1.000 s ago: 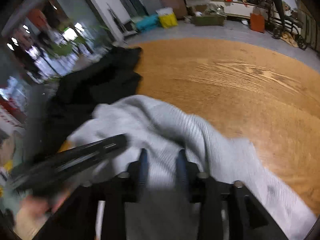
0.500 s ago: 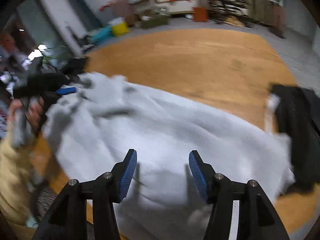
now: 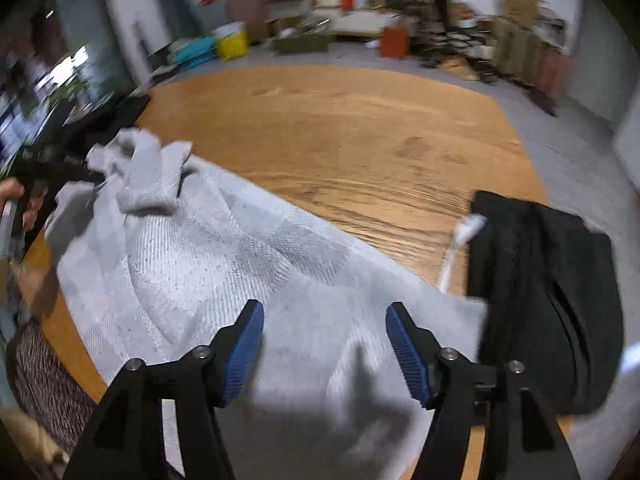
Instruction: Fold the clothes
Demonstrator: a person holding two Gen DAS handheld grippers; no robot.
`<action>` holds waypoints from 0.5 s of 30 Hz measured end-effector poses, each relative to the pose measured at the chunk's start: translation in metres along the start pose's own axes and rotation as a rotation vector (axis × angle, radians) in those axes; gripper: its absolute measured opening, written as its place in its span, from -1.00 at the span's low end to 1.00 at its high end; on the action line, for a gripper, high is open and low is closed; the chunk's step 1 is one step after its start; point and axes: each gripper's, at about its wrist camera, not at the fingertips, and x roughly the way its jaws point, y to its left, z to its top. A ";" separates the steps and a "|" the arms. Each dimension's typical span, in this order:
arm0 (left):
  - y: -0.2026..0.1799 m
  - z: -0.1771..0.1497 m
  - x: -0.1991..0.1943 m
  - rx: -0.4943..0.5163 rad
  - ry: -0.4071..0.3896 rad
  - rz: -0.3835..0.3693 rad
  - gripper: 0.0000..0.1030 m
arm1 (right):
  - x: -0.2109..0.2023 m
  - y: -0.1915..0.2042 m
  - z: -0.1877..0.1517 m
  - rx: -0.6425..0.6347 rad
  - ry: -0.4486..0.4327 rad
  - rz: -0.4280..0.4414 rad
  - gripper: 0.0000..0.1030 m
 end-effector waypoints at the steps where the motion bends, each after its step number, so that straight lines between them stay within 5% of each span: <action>1: -0.005 0.002 0.004 0.010 0.020 0.006 -0.75 | 0.012 -0.001 0.005 -0.017 0.037 0.045 0.42; 3: -0.011 0.006 0.013 0.025 0.056 0.050 -0.75 | 0.031 0.002 0.007 -0.033 0.118 0.067 0.41; 6: -0.011 0.015 0.019 -0.003 0.121 0.053 -0.75 | 0.040 0.012 0.007 -0.056 0.152 0.063 -0.39; 9: -0.004 0.028 0.027 -0.052 0.218 0.022 -0.76 | 0.030 0.016 0.012 -0.054 0.121 0.052 -0.86; 15: 0.004 0.036 0.036 -0.115 0.300 -0.012 -0.76 | -0.065 -0.004 0.056 0.026 -0.199 0.032 -0.90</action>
